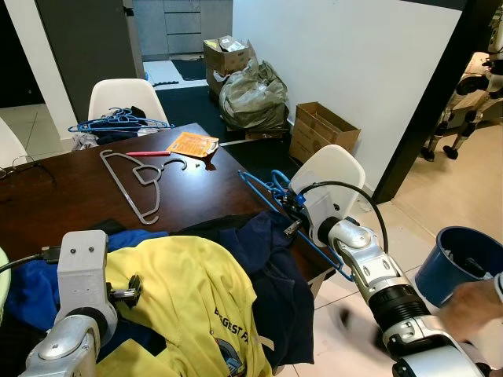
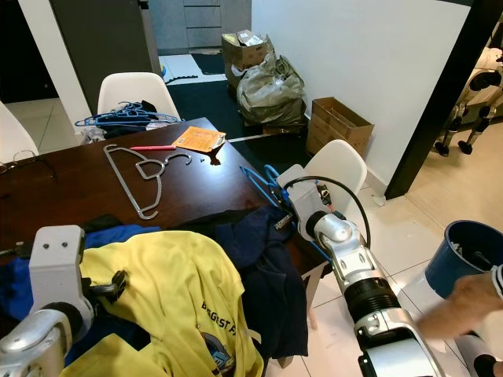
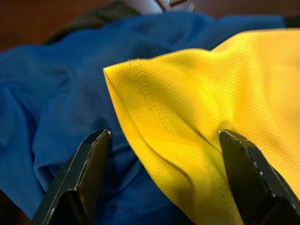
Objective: Hang hanger
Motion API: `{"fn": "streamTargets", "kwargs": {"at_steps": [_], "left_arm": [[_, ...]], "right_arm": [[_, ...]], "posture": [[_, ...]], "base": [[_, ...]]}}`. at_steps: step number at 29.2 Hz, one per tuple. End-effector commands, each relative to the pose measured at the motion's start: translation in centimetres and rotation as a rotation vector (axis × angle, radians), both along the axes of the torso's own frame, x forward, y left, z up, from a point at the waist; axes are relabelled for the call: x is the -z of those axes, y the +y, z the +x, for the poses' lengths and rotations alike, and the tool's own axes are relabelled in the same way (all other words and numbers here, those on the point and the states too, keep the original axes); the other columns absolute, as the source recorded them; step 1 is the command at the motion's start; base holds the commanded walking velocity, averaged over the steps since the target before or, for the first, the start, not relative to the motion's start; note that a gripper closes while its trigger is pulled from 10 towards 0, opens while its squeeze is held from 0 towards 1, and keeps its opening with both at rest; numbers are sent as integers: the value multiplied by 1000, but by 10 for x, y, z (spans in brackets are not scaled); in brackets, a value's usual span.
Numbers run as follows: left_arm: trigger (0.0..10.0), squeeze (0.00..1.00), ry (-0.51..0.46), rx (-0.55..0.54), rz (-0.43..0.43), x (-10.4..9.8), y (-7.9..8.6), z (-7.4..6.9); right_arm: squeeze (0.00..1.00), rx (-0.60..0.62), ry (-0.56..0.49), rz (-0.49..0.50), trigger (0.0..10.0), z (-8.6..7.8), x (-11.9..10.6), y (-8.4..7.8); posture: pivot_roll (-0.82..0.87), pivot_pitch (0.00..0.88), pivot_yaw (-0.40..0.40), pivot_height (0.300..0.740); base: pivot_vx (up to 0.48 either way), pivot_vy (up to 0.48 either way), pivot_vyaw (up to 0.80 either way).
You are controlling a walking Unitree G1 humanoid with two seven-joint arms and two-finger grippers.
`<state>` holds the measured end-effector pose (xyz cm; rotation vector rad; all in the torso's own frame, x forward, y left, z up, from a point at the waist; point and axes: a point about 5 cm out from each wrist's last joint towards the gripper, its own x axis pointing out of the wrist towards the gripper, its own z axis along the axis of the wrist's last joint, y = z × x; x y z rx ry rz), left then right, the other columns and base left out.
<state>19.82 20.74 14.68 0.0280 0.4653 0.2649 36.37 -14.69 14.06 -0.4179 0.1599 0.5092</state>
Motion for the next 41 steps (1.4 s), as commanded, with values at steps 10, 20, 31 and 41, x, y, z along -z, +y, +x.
{"fn": "streamTargets", "kwargs": {"at_steps": [10, 20, 31, 41], "left_arm": [[0, 0, 59, -47, -19, 7, 13, 6], [0, 0, -266, 103, 93, -53, 7, 39], [0, 0, -601, 152, 263, -150, 34, 52], [0, 0, -913, -129, 624, -290, 119, 42]], "right_arm": [[0, 12, -10, -8, 10000, 1, -3, -6], [0, 16, -13, -6, 10000, 2, -3, -6], [0, 17, -12, 2, 10000, 2, -2, -3], [0, 3, -17, 16, 10000, 3, -2, 6]], "posture": [[117, 0, -46, 740], [110, 0, -46, 740], [117, 0, -53, 740], [118, 0, -44, 740]], "base": [[0, 0, 0], [0, 0, 0], [0, 0, 0], [0, 0, 0]]}}
